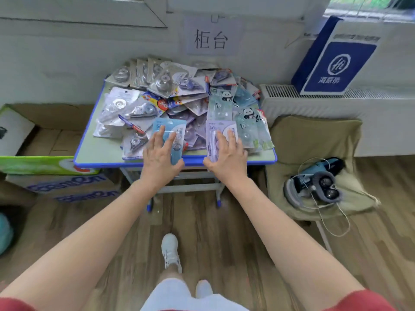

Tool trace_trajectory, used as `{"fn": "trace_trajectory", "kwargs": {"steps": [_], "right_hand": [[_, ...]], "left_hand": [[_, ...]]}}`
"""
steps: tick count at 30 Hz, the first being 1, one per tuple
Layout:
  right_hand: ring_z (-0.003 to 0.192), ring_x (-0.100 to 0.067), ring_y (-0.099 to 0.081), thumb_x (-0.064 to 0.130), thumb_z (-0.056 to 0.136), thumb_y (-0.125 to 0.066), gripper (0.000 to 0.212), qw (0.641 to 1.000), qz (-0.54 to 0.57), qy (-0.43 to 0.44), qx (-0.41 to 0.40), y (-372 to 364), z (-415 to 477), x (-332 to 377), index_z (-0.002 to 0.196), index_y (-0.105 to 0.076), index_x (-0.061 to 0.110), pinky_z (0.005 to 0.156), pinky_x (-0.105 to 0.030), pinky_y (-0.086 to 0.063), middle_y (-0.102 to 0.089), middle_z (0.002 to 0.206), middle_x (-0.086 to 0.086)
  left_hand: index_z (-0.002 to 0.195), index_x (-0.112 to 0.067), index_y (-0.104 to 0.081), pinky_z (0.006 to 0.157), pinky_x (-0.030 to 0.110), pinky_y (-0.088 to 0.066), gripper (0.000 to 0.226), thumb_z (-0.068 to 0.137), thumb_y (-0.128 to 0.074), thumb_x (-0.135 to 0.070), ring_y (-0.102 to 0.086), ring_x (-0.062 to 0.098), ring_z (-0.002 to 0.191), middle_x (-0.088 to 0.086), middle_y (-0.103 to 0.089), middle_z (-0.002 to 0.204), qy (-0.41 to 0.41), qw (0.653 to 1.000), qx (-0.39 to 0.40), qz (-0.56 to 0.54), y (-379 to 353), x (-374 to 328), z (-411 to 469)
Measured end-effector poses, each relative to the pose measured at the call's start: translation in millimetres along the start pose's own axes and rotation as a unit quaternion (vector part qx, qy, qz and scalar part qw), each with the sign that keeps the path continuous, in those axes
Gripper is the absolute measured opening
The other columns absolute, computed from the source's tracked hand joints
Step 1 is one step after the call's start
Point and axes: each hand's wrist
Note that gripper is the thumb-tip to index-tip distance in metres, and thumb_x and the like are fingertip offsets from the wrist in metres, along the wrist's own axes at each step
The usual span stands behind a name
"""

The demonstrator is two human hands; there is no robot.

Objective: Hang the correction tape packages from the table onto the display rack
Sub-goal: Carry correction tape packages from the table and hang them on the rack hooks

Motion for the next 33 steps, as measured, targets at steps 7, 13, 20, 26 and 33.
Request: {"fn": "trace_trajectory", "kwargs": {"steps": [7,13,20,26,33], "right_hand": [[0.138,-0.034,-0.017,0.048,0.081,-0.059,0.081,0.997,0.001,-0.073,-0.028,-2,-104,-36,0.148,-0.022,0.021,0.102,-0.044,-0.029,-0.015,0.155,-0.007],[0.137,-0.034,-0.018,0.038,0.076,-0.063,0.08,0.979,0.049,-0.185,-0.065,-2,-207,-57,0.144,-0.026,0.02,0.101,-0.044,-0.03,-0.02,0.153,-0.006],[0.135,-0.033,-0.019,0.031,0.071,-0.067,0.081,0.921,0.072,-0.364,-0.118,-1,-358,-89,0.142,-0.031,0.018,0.099,-0.042,-0.031,-0.02,0.152,-0.005],[0.134,-0.03,-0.023,0.032,0.075,-0.065,0.073,0.856,0.059,-0.467,-0.215,15,-498,-128,0.141,-0.036,0.021,0.102,-0.038,-0.032,-0.025,0.151,-0.003],[0.135,-0.03,-0.022,0.03,0.076,-0.066,0.073,0.785,0.045,-0.543,-0.295,43,-662,-185,0.142,-0.036,0.016,0.105,-0.04,-0.03,-0.025,0.151,-0.005]], "left_hand": [[0.149,-0.018,-0.024,0.114,0.046,-0.01,0.075,0.087,-0.063,-0.033,-0.003,0.026,0.144,0.006,-0.004,0.159,-0.071,0.997,0.037,-0.008,-14,-45,-68],[0.148,-0.019,-0.026,0.114,0.043,-0.011,0.075,0.085,-0.065,-0.03,-0.007,0.027,0.143,0.006,-0.007,0.158,-0.156,0.985,0.073,-0.02,-22,-75,-129],[0.148,-0.016,-0.028,0.113,0.044,-0.014,0.076,0.083,-0.067,-0.028,-0.013,0.031,0.142,0.011,-0.011,0.157,-0.288,0.946,0.148,-0.021,-46,-131,-223],[0.148,-0.016,-0.028,0.112,0.043,-0.016,0.078,0.082,-0.068,-0.027,-0.013,0.029,0.143,0.011,-0.012,0.157,-0.422,0.886,0.187,-0.052,-63,-216,-325],[0.149,-0.018,-0.025,0.111,0.041,-0.013,0.078,0.084,-0.066,-0.03,-0.011,0.027,0.144,0.008,-0.01,0.158,-0.531,0.821,0.191,-0.084,-77,-325,-462]]}}
Point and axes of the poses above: each hand's wrist, its own z-axis towards the middle knuckle, its own y-axis out of the back of the hand, x = y × z
